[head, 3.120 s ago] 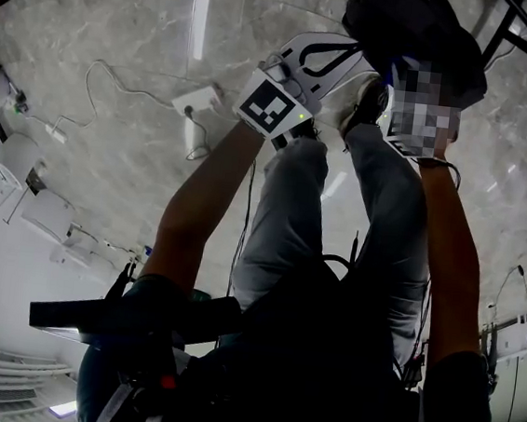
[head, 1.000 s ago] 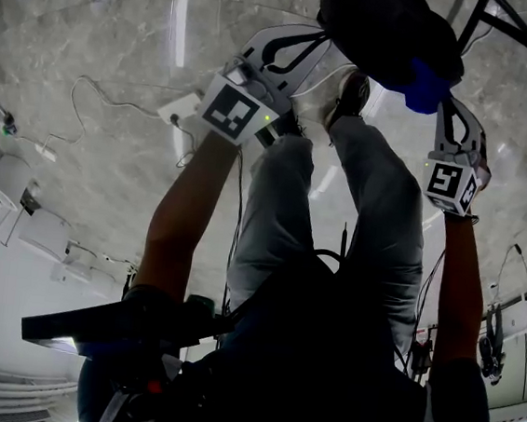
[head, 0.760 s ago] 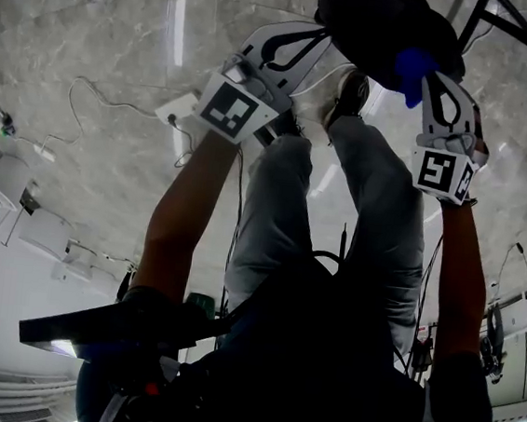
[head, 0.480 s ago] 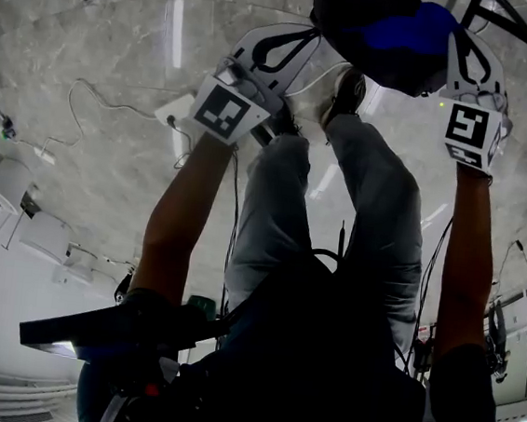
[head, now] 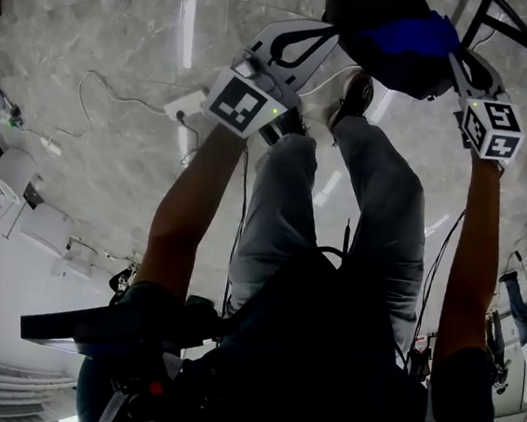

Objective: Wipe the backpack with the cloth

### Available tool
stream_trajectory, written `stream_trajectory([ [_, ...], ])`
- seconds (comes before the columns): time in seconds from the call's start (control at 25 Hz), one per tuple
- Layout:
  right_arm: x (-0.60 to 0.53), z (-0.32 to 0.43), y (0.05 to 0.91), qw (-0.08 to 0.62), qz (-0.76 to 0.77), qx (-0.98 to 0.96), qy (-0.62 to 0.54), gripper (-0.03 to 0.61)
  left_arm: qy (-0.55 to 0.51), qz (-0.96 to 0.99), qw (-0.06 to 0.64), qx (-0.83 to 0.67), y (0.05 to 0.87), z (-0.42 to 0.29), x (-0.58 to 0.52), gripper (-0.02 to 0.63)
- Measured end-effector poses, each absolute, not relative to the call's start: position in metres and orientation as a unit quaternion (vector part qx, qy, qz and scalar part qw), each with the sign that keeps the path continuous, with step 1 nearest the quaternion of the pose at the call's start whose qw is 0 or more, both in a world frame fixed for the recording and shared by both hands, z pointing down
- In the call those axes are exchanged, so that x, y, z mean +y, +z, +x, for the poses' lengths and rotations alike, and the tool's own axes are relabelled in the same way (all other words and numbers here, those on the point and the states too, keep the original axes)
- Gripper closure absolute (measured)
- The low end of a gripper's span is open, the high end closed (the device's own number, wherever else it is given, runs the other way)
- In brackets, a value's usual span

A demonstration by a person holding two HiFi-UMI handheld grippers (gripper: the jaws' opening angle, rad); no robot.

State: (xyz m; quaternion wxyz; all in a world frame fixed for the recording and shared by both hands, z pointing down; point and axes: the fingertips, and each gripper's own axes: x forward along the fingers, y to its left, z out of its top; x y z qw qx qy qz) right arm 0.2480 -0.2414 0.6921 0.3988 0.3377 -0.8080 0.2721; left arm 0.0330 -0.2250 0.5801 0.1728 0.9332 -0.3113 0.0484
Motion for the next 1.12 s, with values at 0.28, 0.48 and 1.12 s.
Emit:
stream_trajectory([
  [0.28, -0.242, 0.259, 0.691, 0.386, 0.354, -0.799, 0.296, 0.508, 0.046, 0.932, 0.17, -0.315, 0.551, 0.026, -0.218, 0.621],
  [0.48, -0.247, 0.267, 0.667, 0.36, 0.383, -0.791, 0.313, 0.506, 0.052, 0.933, 0.159, -0.319, 0.519, 0.019, -0.212, 0.621],
  [1.12, -0.246, 0.232, 0.324, 0.162, 0.45, -0.845, 0.239, 0.508, 0.032, 0.942, 0.11, -0.316, 0.271, 0.021, -0.206, 0.621],
])
